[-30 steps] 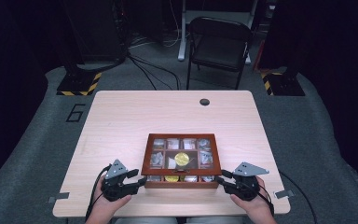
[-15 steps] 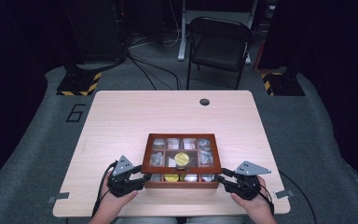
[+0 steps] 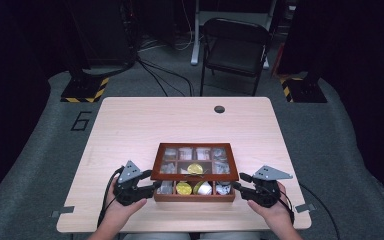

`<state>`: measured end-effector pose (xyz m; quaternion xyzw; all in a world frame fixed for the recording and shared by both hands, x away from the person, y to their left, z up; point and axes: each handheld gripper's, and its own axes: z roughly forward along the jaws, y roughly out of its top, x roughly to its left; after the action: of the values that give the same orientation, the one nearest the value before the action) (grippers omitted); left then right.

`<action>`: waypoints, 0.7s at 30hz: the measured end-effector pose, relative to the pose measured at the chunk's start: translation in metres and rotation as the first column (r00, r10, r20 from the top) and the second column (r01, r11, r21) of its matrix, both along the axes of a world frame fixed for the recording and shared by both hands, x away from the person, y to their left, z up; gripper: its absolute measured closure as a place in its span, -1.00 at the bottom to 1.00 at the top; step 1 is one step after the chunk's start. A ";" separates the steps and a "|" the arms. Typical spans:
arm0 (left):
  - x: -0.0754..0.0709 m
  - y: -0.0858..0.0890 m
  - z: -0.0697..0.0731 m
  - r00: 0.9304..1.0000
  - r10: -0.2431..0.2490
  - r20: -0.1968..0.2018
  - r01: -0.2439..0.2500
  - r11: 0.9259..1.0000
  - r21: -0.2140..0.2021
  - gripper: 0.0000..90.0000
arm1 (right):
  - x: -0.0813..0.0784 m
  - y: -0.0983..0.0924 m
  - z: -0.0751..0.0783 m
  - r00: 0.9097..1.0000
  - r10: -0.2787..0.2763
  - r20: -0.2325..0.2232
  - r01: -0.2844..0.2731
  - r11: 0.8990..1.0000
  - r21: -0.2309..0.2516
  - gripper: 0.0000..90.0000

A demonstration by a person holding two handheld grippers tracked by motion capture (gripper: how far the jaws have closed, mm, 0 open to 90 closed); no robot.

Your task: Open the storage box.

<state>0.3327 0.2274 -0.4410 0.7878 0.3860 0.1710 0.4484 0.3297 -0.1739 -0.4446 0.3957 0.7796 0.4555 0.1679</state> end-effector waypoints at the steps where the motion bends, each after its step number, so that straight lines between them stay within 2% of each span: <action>1: 0.001 0.000 0.003 1.000 -0.005 0.005 0.005 1.000 0.008 0.00 | 0.001 0.001 0.001 1.000 0.000 0.001 0.000 1.000 0.001 0.19; 4: 0.006 -0.001 0.012 0.999 -0.003 0.033 0.003 1.000 0.010 -0.01 | 0.006 0.005 0.008 1.000 0.001 0.022 -0.001 1.000 -0.001 0.16; 11: 0.015 -0.002 0.024 0.998 0.005 0.056 -0.005 1.000 0.000 -0.01 | 0.015 0.007 0.020 0.999 -0.002 0.052 0.001 1.000 0.006 0.14; 14: 0.019 -0.002 0.028 0.999 0.007 0.053 -0.006 1.000 -0.021 -0.01 | 0.020 0.007 0.026 0.998 -0.008 0.059 0.007 1.000 0.016 0.13; 16: 0.022 -0.001 0.031 0.999 0.010 0.051 -0.008 0.999 -0.037 -0.01 | 0.026 0.006 0.032 0.998 -0.018 0.061 0.015 0.999 0.041 0.11; 21: 0.029 -0.003 0.039 0.998 0.018 0.061 -0.016 0.999 -0.032 -0.01 | 0.033 0.006 0.037 0.998 -0.021 0.064 0.018 0.999 0.048 0.10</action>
<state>0.3621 0.2244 -0.4021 0.7718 0.3813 0.1927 0.4709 0.3622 -0.1680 -0.4071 0.3923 0.7587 0.4849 0.1879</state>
